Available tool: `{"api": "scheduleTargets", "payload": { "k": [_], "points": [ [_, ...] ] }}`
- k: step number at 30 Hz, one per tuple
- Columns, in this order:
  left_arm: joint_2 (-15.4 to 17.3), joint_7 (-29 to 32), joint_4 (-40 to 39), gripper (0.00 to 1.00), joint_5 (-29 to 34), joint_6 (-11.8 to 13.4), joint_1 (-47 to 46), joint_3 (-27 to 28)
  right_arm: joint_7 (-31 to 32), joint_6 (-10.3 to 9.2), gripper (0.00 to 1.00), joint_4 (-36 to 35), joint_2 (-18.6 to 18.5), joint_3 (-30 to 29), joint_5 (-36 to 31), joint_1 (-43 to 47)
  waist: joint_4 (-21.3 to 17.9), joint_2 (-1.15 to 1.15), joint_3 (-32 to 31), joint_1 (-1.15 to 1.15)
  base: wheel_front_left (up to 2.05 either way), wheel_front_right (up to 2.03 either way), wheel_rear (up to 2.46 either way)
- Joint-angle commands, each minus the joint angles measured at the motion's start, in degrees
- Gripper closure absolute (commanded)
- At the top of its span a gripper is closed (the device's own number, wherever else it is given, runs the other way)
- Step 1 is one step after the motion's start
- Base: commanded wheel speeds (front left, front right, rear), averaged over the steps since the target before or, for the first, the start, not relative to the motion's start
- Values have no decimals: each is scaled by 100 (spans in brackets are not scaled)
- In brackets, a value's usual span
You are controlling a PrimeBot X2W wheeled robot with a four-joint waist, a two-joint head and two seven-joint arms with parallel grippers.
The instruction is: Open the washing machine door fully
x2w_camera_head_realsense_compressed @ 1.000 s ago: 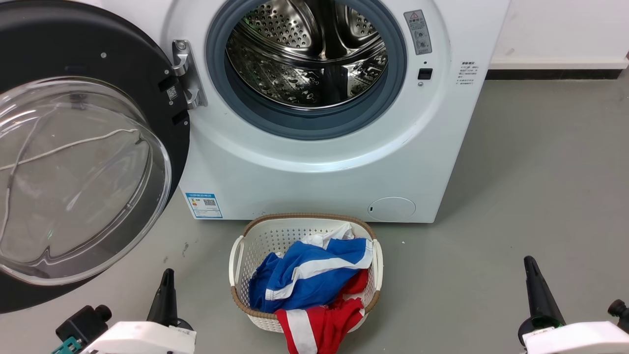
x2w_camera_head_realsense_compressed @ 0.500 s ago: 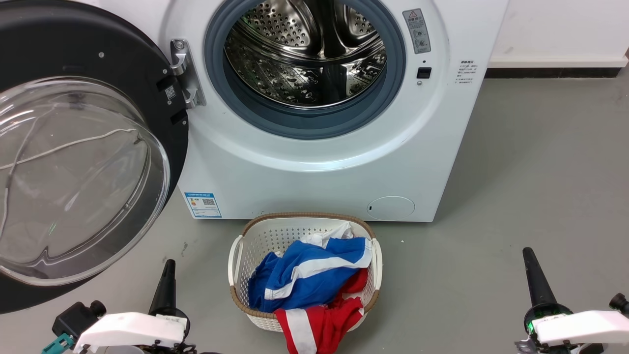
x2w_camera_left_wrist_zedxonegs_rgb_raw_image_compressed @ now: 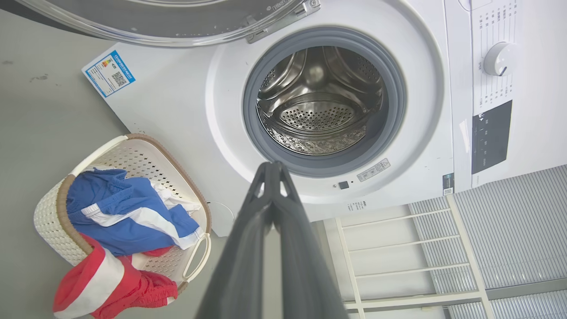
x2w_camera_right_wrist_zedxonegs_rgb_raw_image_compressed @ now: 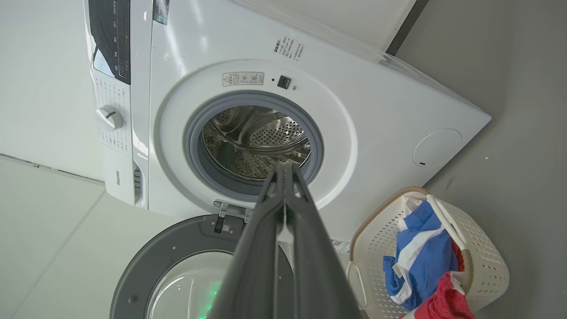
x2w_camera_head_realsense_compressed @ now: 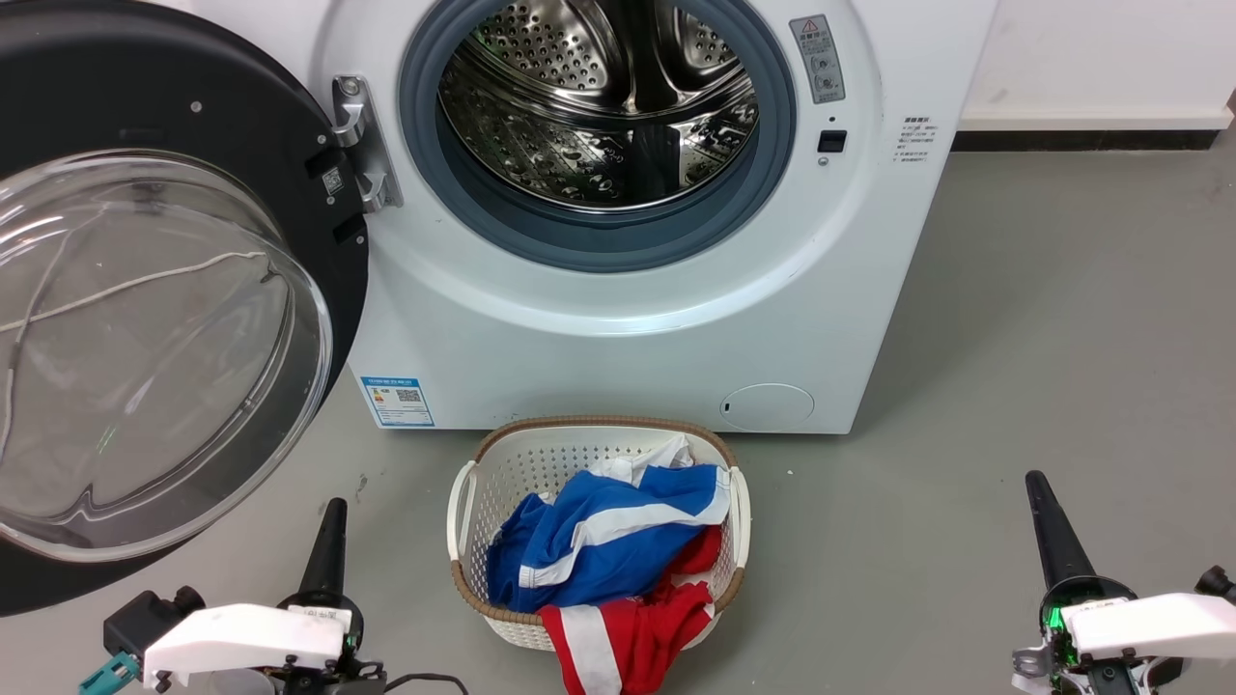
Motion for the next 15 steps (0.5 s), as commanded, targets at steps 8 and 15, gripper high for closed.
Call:
{"api": "scheduleTargets", "payload": {
  "k": [8,15],
  "points": [
    [16,125,7,100,-533,-72,-194,40,138,1,100,53,-32,-35,501,-203,-8,0,7,0,0,0,0],
    [17,216,31,100,-900,-96,-241,61,231,0,100,105,-25,-55,839,-283,-14,0,13,0,0,0,0]
  ]
}}
